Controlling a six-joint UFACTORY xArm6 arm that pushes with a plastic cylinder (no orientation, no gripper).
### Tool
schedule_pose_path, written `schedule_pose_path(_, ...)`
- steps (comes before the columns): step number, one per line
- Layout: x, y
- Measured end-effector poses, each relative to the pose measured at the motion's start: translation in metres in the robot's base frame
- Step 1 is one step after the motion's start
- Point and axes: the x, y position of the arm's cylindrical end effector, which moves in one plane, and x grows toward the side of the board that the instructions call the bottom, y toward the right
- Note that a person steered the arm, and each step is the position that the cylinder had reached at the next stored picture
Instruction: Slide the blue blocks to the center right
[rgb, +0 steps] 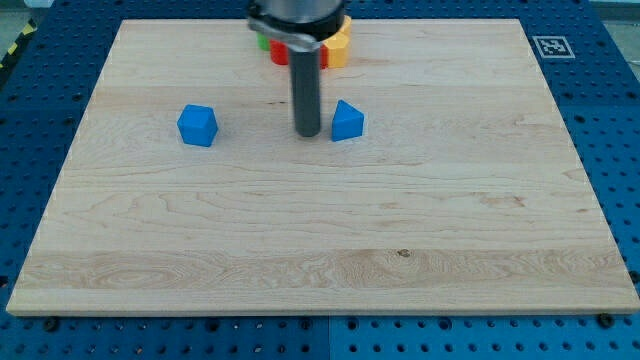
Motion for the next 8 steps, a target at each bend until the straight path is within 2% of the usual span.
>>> schedule_pose_path(1,0.007,0.106)
schedule_pose_path(2,0.017,0.159)
schedule_pose_path(3,0.066,0.096)
schedule_pose_path(4,0.137,-0.016)
schedule_pose_path(5,0.136,-0.167)
schedule_pose_path(6,0.075,-0.273)
schedule_pose_path(7,0.002,-0.28)
schedule_pose_path(8,-0.009,-0.167)
